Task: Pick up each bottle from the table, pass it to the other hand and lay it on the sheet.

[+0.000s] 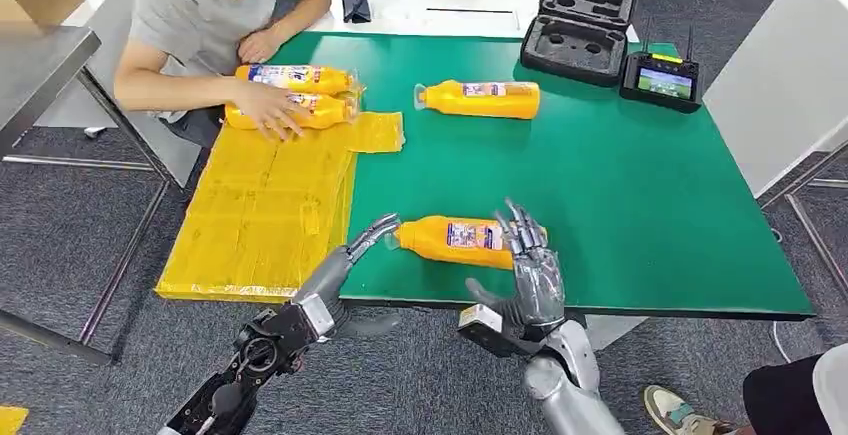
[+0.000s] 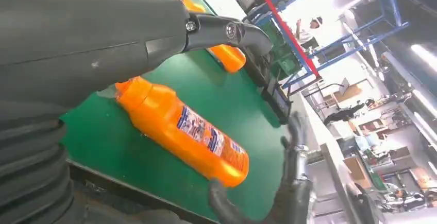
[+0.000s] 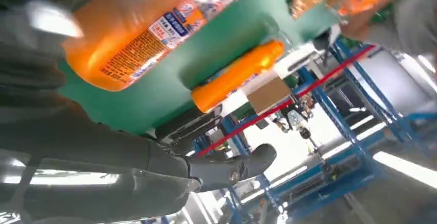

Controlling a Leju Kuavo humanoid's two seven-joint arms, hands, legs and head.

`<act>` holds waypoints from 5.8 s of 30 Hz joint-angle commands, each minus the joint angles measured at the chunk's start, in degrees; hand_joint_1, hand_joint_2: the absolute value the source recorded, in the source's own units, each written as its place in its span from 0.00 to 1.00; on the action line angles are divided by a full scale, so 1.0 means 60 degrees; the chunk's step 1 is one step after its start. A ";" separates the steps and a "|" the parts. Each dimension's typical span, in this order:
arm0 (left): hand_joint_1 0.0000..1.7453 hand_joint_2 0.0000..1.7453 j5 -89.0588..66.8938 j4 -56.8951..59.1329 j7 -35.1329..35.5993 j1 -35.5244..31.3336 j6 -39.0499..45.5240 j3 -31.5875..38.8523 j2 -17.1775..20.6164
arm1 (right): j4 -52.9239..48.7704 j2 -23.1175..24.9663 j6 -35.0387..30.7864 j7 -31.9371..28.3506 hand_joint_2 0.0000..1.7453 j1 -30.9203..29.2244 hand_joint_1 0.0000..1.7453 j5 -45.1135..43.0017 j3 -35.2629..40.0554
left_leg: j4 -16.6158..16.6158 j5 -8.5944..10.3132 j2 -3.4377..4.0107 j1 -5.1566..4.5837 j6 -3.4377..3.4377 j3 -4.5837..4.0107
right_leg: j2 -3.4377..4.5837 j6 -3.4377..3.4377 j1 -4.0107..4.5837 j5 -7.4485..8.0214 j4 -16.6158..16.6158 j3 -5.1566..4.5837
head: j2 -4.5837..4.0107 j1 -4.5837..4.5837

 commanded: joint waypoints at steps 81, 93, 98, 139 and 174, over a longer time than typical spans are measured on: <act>0.00 1.00 0.0010 0.0683 0.0029 -0.0525 -0.0560 -0.0055 -0.0164 | 0.4016 -0.0722 0.2593 0.3225 1.00 -0.3146 0.00 0.3824 -0.0215 | 0.0022 -0.0017 0.0022 0.0003 -0.0015 0.0020 | 0.0015 -0.0019 0.0005 -0.0011 0.0020 0.0013 | 0.0000 0.0000; 0.00 1.00 0.0034 0.0754 0.0029 -0.0578 -0.0643 -0.0067 -0.0214 | 0.4282 -0.0775 0.3296 0.3332 1.00 -0.3158 0.00 0.3728 -0.0463 | 0.0007 -0.0005 0.0008 -0.0001 -0.0008 0.0018 | 0.0002 -0.0010 0.0001 -0.0003 0.0005 0.0013 | 0.0000 0.0000; 0.00 1.00 0.0040 0.0709 0.0029 -0.0576 -0.0664 -0.0092 -0.0217 | 0.4323 -0.0776 0.3333 0.3345 1.00 -0.3159 0.00 0.3797 -0.0492 | 0.0021 -0.0020 0.0020 0.0007 -0.0017 0.0031 | 0.0011 -0.0021 0.0009 -0.0013 0.0016 0.0024 | 0.0000 0.0000; 0.00 1.00 0.0220 0.0695 0.0029 -0.0594 -0.0654 -0.0353 -0.0134 | 0.4254 -0.0531 0.4000 0.0940 1.00 -0.2860 1.00 0.1478 -0.2442 | 0.0009 -0.0009 0.0006 0.0007 -0.0012 0.0034 | -0.0001 -0.0016 0.0009 -0.0005 0.0000 0.0030 | 0.0000 0.0000; 0.00 1.00 0.2858 0.2259 0.0029 -0.0561 -0.1789 0.2904 -0.1854 | -0.0824 -0.0542 0.5695 -0.0019 1.00 -0.0714 1.00 -0.6374 0.0305 | 0.0013 -0.0018 0.0022 0.0006 -0.0018 0.0041 | 0.0014 -0.0022 0.0008 -0.0009 0.0006 0.0039 | 0.0000 0.0000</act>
